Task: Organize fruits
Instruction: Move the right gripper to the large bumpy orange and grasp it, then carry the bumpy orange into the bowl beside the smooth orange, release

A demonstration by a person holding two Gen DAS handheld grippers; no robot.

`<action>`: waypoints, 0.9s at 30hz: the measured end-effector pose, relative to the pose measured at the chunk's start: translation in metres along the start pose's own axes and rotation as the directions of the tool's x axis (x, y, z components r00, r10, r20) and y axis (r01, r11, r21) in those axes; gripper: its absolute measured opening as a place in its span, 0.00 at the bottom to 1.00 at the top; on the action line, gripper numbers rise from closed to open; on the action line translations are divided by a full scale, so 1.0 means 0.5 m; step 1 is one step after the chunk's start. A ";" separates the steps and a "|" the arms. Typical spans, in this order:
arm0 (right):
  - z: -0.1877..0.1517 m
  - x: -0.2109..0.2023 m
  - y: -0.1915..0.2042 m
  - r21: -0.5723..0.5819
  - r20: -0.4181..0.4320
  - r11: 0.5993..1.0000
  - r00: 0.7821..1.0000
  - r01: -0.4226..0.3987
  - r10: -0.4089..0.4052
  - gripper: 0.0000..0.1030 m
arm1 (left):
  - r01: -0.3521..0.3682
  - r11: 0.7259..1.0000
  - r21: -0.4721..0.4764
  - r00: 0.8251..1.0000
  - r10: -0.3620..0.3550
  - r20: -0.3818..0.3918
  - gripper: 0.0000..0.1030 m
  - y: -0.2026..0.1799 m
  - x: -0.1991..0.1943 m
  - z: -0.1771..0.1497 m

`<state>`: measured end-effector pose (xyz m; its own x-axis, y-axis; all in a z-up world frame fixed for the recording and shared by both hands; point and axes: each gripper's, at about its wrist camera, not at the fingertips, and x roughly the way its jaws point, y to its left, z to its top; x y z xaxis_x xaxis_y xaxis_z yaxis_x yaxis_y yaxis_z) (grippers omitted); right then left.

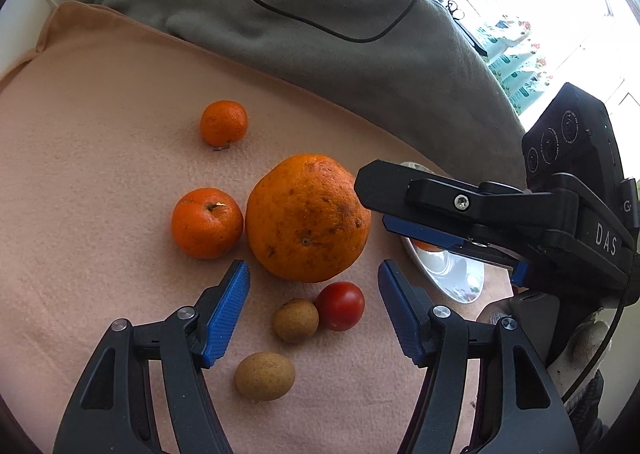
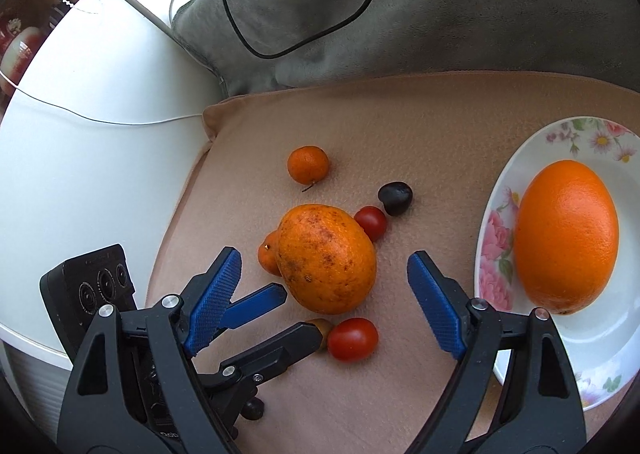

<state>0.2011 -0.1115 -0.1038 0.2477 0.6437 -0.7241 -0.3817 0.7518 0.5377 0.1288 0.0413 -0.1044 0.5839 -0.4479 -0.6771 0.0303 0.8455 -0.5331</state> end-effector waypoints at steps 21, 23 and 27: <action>0.001 0.036 -0.002 0.008 -0.045 1.000 0.999 0.007 -0.006 0.63 | 0.015 1.000 -0.007 1.000 -0.015 -0.011 0.52 0.013 0.019 0.002; 0.000 0.036 -0.001 0.005 -0.044 1.000 0.999 0.009 -0.008 0.62 | 0.016 1.000 -0.004 1.000 -0.016 -0.009 0.52 0.016 0.016 -0.001; -0.001 0.034 0.002 -0.006 -0.035 1.000 0.999 0.010 -0.010 0.62 | 0.003 1.000 0.015 1.000 -0.003 -0.001 0.52 0.011 0.006 -0.009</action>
<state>0.2045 -0.0999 -0.1159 0.2204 0.6305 -0.7443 -0.3850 0.7573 0.5275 0.1272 0.0431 -0.1115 0.5833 -0.4503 -0.6760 0.0444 0.8487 -0.5270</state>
